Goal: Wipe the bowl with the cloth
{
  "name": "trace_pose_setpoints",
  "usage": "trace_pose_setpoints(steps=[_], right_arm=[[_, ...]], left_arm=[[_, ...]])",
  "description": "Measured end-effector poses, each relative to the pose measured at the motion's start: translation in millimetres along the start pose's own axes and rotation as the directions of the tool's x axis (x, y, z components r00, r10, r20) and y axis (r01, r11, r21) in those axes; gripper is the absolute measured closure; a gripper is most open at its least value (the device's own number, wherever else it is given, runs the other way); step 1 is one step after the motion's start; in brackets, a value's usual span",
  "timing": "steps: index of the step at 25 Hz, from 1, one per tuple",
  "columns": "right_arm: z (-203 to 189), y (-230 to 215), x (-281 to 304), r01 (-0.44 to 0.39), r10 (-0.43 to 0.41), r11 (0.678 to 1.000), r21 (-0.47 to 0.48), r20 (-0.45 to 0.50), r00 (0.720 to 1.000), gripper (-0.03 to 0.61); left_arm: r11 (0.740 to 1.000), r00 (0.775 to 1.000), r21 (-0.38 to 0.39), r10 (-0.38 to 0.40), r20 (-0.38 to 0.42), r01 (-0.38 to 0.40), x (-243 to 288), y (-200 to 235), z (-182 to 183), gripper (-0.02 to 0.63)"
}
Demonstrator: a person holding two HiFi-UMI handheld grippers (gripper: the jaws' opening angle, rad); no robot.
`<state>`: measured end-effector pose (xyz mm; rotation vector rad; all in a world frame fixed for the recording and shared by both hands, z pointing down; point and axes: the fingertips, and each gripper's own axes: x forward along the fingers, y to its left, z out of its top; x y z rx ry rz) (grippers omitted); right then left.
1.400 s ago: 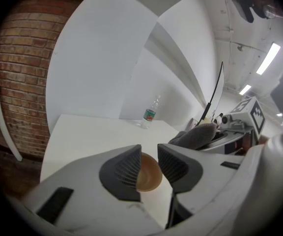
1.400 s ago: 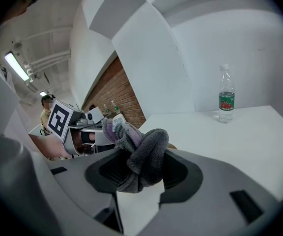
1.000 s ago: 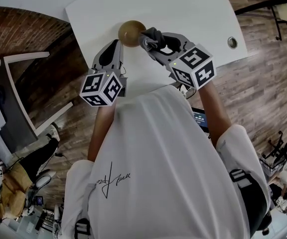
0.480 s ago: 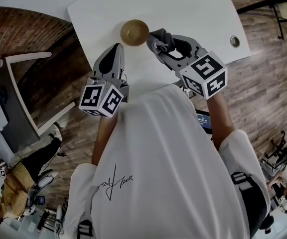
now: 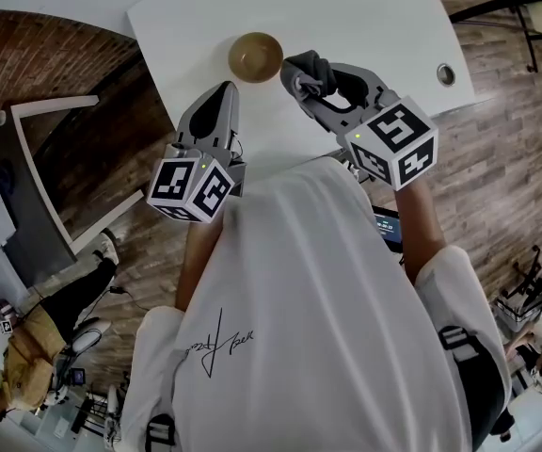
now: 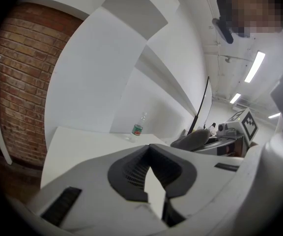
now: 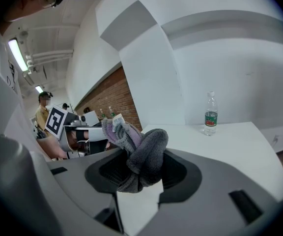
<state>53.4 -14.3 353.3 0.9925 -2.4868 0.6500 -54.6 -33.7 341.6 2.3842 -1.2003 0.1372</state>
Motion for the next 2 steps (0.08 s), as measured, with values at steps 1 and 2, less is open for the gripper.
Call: trace_pose_setpoints(steps=[1,2], right_arm=[[1.6,-0.2,0.3,0.002,-0.002,1.0,-0.001,0.001,1.0,0.399],[3.3,-0.3,0.7,0.005,-0.005,1.0,-0.002,0.002,1.0,0.399]], left_arm=[[1.0,1.0,-0.001,-0.002,-0.001,0.002,-0.6,0.1,0.7,0.618],[1.0,1.0,-0.002,-0.004,-0.001,0.004,-1.2,0.2,1.6,0.618]])
